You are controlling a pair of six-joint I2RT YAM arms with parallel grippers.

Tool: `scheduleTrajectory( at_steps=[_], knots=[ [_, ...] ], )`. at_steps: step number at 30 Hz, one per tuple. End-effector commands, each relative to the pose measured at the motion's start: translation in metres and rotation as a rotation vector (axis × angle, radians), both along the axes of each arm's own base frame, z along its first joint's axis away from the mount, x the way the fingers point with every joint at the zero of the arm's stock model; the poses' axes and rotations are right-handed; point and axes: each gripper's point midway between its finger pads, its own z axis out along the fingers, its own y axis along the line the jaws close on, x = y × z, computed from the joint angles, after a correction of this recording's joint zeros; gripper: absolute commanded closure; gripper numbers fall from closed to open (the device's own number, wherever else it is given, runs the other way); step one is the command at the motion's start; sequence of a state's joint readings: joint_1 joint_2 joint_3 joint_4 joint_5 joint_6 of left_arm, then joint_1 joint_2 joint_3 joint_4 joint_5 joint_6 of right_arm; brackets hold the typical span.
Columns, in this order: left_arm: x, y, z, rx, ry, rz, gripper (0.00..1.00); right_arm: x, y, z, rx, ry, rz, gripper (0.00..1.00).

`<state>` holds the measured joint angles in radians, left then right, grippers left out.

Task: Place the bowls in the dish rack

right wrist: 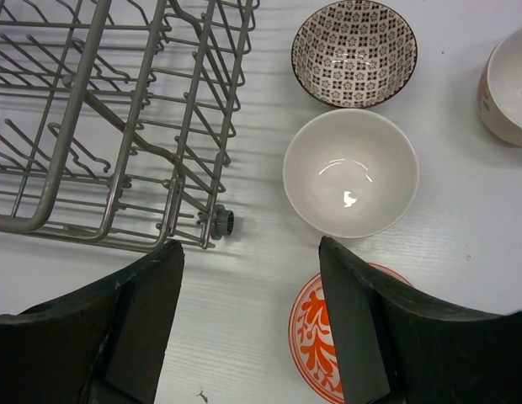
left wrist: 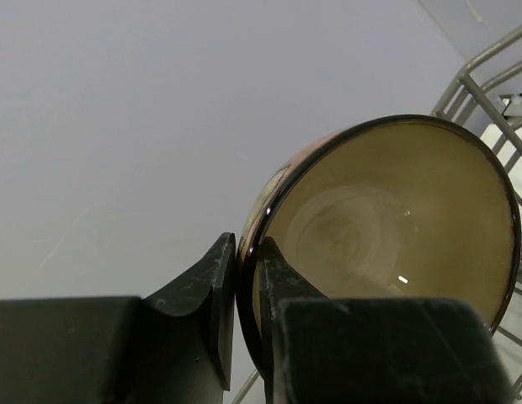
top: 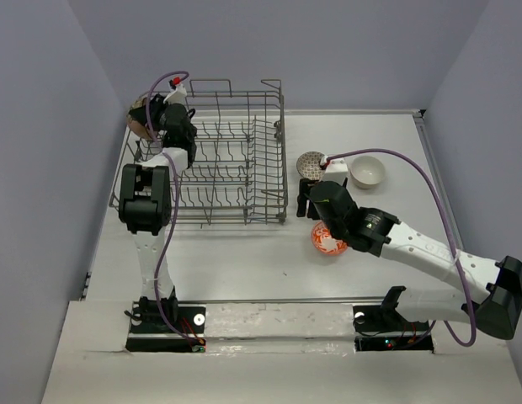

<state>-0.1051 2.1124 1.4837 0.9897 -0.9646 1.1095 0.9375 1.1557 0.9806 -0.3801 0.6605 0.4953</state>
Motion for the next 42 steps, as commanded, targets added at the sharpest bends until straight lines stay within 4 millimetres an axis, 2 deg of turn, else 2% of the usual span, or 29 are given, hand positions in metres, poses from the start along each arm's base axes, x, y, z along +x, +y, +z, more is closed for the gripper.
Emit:
scheduleTrajectory(
  at_steps=[1, 9, 25, 42],
  knots=[
    [-0.009, -0.004, 0.051, 0.002, -0.243, -0.022, 1.0, 0.005, 0.012, 0.011, 0.06, -0.031, 0.008, 0.29],
    [-0.012, -0.009, 0.045, 0.053, -0.211, -0.045, 1.0, 0.008, 0.017, 0.004, 0.045, -0.018, 0.015, 0.28],
    [0.002, -0.035, 0.015, 0.121, -0.091, -0.083, 1.0, 0.011, 0.026, -0.001, 0.035, -0.008, 0.029, 0.27],
    [0.008, -0.039, -0.009, 0.117, -0.006, -0.058, 1.0, 0.011, 0.033, -0.002, 0.041, 0.002, 0.058, 0.26]
  ],
)
